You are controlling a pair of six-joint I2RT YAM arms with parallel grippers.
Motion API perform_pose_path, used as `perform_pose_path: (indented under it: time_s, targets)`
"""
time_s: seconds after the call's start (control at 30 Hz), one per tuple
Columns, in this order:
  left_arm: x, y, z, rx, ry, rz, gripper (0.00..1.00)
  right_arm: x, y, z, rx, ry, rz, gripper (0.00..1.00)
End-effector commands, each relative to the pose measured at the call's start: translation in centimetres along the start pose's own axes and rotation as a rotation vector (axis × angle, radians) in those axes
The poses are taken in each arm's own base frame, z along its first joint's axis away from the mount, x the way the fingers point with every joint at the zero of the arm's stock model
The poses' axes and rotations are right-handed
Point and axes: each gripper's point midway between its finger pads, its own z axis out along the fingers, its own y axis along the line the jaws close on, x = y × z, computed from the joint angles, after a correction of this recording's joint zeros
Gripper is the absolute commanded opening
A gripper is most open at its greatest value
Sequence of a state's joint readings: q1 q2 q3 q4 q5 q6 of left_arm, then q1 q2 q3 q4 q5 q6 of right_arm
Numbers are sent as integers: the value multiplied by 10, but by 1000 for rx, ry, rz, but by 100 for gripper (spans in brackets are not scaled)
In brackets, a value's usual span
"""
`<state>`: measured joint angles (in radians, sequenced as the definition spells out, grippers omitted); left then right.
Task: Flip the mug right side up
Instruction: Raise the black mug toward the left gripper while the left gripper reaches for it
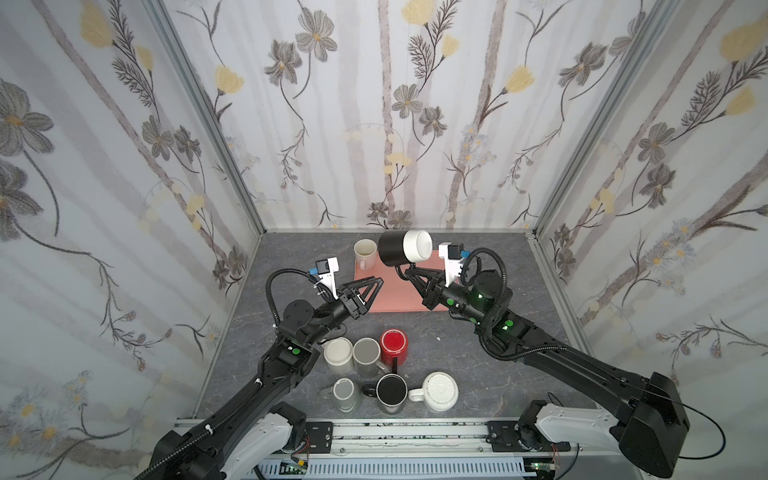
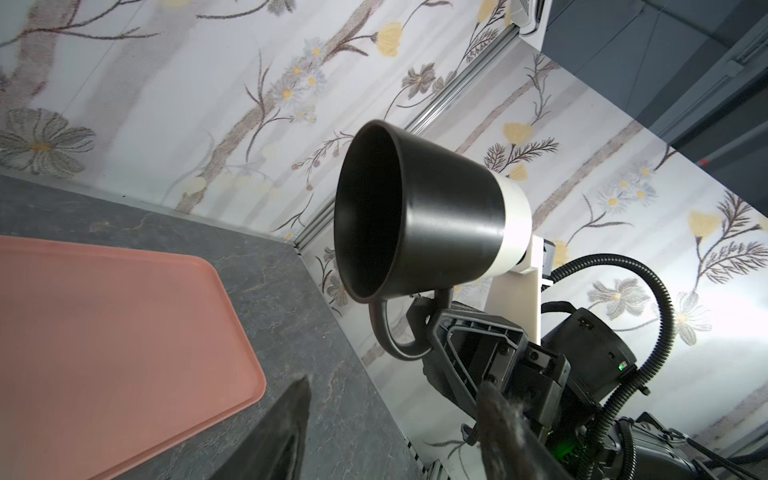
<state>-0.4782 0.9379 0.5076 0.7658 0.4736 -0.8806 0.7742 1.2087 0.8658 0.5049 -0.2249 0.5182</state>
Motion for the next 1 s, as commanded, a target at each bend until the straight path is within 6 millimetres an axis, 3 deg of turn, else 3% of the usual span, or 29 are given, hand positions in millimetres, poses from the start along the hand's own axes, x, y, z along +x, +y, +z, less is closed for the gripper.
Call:
perform_pose_path:
  time_s: [0.0,0.37,0.63,0.67,0.97]
  targets:
    - [-12,-32,-2,151,-59,23,59,-47,49,-8,-230,-171,32,0]
    - [-16,-69,-5,336,-93,51,59,-42,77,-17,-407,-177,134,0]
    - [-17,-70,-1,323,-95,56,41,-37,84,-17,-455,-175,185,0]
    - [-19,-70,-1,320,-101,58,40,-30,93,-17,-477,-155,197,0]
    - [-15,-73,4,302,-82,69,35,-17,91,-12,-481,-133,228,0]
